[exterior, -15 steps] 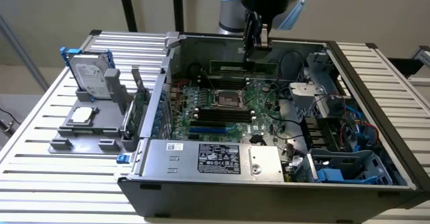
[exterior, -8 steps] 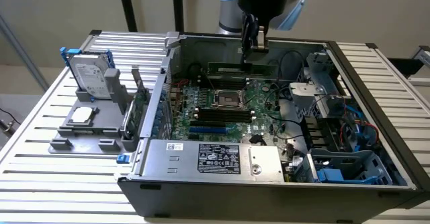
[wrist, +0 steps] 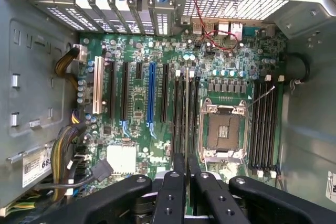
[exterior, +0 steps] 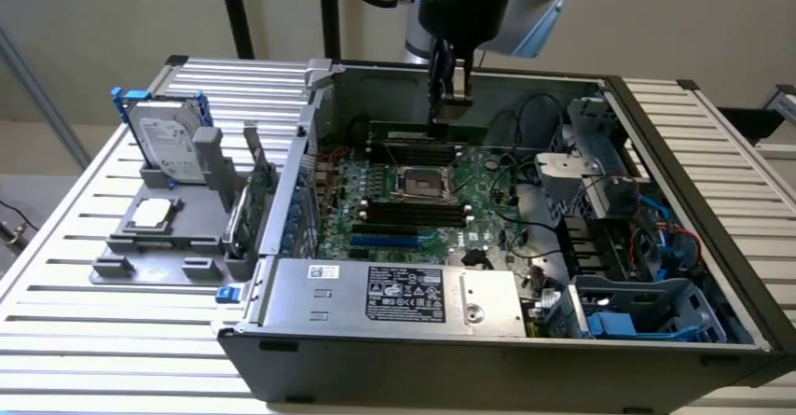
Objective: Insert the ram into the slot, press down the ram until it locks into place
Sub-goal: 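Insert the ram into the slot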
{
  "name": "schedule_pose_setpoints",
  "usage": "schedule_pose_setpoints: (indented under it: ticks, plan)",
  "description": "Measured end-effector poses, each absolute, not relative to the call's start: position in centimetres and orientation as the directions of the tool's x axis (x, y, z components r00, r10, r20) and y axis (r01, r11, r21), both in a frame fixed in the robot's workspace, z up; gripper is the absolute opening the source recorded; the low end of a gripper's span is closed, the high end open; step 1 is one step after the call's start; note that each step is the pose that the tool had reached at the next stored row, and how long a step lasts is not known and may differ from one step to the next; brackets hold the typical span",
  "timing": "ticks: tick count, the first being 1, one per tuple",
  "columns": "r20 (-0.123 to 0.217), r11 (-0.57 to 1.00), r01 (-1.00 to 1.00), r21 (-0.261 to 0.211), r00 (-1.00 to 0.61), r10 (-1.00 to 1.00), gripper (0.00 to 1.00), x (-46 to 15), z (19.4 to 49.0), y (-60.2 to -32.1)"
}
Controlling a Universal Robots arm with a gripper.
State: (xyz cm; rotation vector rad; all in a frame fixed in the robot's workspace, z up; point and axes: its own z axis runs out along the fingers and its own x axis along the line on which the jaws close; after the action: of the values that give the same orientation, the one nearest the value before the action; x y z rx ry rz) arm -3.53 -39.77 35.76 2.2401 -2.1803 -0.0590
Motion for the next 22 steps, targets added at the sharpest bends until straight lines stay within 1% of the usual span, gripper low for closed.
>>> schedule_pose_setpoints:
  ticks: [9,22]
  plan:
    - [-0.017,-0.027,-0.999,0.037,0.027,-1.000,0.13,-3.5,34.1,-39.1]
    - [-0.017,-0.023,-0.999,0.037,0.022,-1.000,0.13,-3.1,31.8,-39.0]
